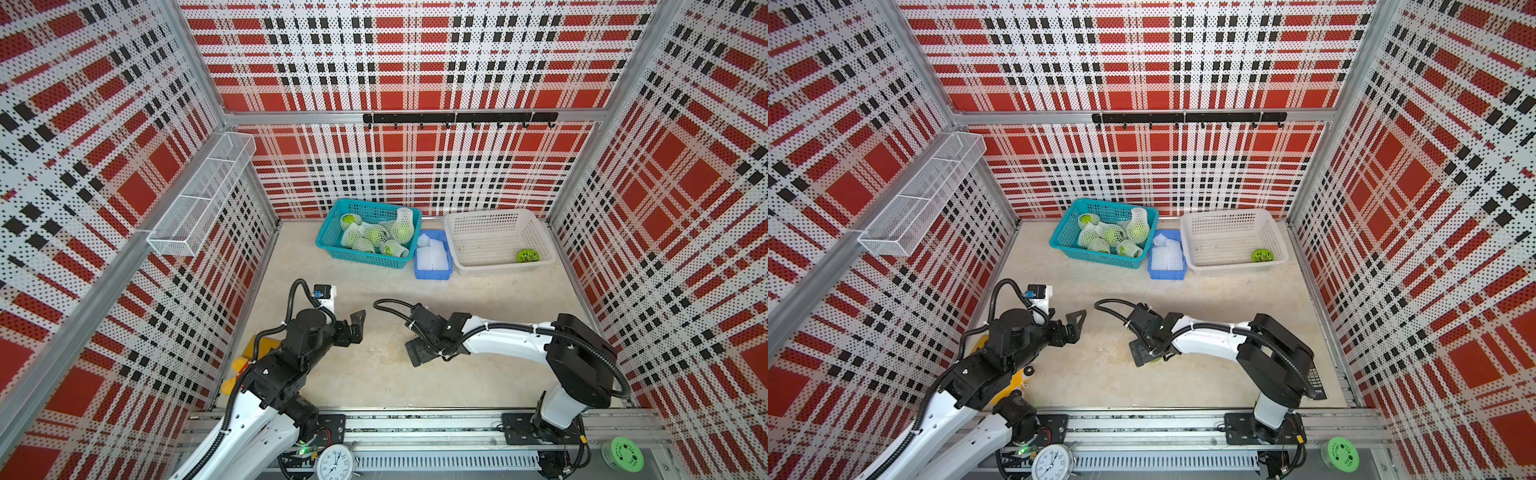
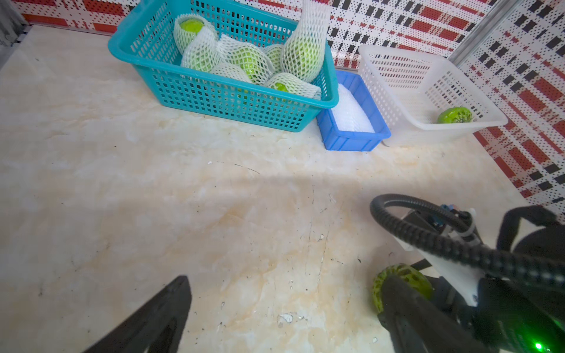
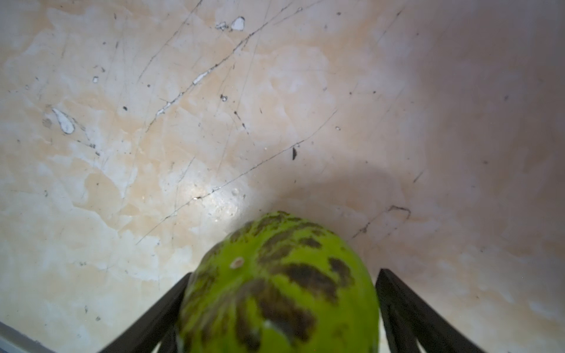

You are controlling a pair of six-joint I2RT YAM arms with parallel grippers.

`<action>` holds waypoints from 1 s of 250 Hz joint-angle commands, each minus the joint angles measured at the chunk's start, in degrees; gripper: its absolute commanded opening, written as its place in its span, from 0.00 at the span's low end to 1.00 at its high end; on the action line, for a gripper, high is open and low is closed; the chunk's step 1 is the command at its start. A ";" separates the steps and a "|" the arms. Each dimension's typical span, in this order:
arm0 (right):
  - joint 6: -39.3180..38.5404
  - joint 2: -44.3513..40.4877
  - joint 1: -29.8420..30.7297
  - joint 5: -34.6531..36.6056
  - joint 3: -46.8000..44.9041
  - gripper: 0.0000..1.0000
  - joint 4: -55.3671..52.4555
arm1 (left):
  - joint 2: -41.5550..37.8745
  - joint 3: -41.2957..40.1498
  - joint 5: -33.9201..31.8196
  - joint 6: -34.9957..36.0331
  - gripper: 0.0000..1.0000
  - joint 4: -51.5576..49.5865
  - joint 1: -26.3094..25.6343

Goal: Sleeve custard apples in foam nets
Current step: Place the custard apple at the center of the board, then pick up the foam net from the storage box.

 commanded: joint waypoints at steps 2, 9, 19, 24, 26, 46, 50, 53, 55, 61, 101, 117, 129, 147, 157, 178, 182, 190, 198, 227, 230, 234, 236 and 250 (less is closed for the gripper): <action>-2.18 -4.73 0.29 2.73 3.07 0.94 -3.26 | -0.08 0.28 -3.76 0.58 0.99 -0.65 -0.32; -2.56 -5.73 0.26 3.81 3.57 0.94 -4.26 | -0.06 0.20 -4.22 0.76 0.99 -0.33 -0.31; -3.23 -7.27 0.26 4.99 4.48 0.95 -5.47 | -0.03 0.00 -4.30 1.45 0.99 0.68 -0.29; -3.62 -8.02 0.26 5.74 4.85 0.95 -5.94 | 0.03 -0.11 -4.28 1.74 1.00 1.23 -0.33; -3.74 -8.35 0.26 5.96 5.07 0.95 -6.16 | 0.05 -0.16 -4.28 1.82 0.99 1.47 -0.28; -5.62 -11.26 -0.04 8.65 7.35 0.95 -7.34 | 0.49 -0.20 -5.02 1.15 0.99 3.70 -0.33; -5.84 -11.77 -0.24 9.11 7.85 0.95 -7.43 | 0.72 -0.13 -5.13 0.86 0.99 4.12 -0.28; -5.86 -12.06 -0.45 9.37 8.29 0.95 -7.50 | 0.86 -0.12 -5.22 0.70 1.00 4.48 -0.30; -5.86 -12.26 -0.60 9.65 8.52 0.95 -7.52 | 0.92 -0.11 -5.24 0.66 1.00 4.68 -0.32; -7.53 -12.73 -1.19 9.93 9.59 0.94 -7.63 | 1.30 0.02 -5.16 0.51 0.99 5.35 -0.28; -9.51 -15.07 -8.03 10.40 14.43 0.87 -4.17 | 5.61 1.43 -2.48 0.21 1.00 9.96 1.28; -9.73 -15.10 -12.21 7.88 15.34 0.83 0.22 | 8.53 2.71 -0.35 0.20 0.99 11.02 2.42; -9.75 -14.25 -15.77 4.48 15.93 0.80 3.81 | 10.80 3.62 1.24 0.27 0.99 11.95 3.18; -9.33 -10.77 -20.43 0.93 18.67 0.76 6.09 | 14.08 4.43 3.16 0.47 1.00 14.06 4.12; -9.55 -7.88 -22.34 -0.25 21.21 0.75 5.89 | 15.53 4.87 3.41 0.40 1.00 15.03 4.48; -11.33 -0.34 -24.92 -1.64 28.16 0.74 4.09 | 18.80 5.37 3.84 0.12 1.00 17.50 5.24; -11.66 1.24 -25.25 -1.71 29.68 0.75 3.58 | 19.59 5.53 3.84 0.14 0.99 17.87 5.36; -12.31 4.34 -25.85 -1.95 32.75 0.74 2.76 | 20.89 5.86 3.84 0.04 0.99 18.46 5.56; -12.75 7.48 -26.48 -2.20 35.94 0.74 1.98 | 22.25 6.25 3.81 0.03 0.99 19.02 5.69; -13.70 18.57 -28.30 -2.39 47.58 0.70 -0.48 | 27.21 7.94 4.24 -0.04 0.99 20.72 6.11; -13.81 19.61 -28.45 -2.33 48.93 0.70 -0.83 | 27.63 8.01 4.26 -0.10 0.99 20.97 6.17; -13.94 21.09 -28.68 -2.34 50.57 0.68 -1.19 | 28.23 8.34 4.46 -0.17 0.99 21.20 6.17; -14.06 21.78 -28.82 -2.31 51.32 0.68 -1.37 | 28.38 8.39 4.43 -0.28 0.99 21.33 6.20; -14.43 26.54 -29.17 -0.99 56.59 0.65 -2.91 | 30.25 9.08 4.70 -0.59 0.99 22.11 6.30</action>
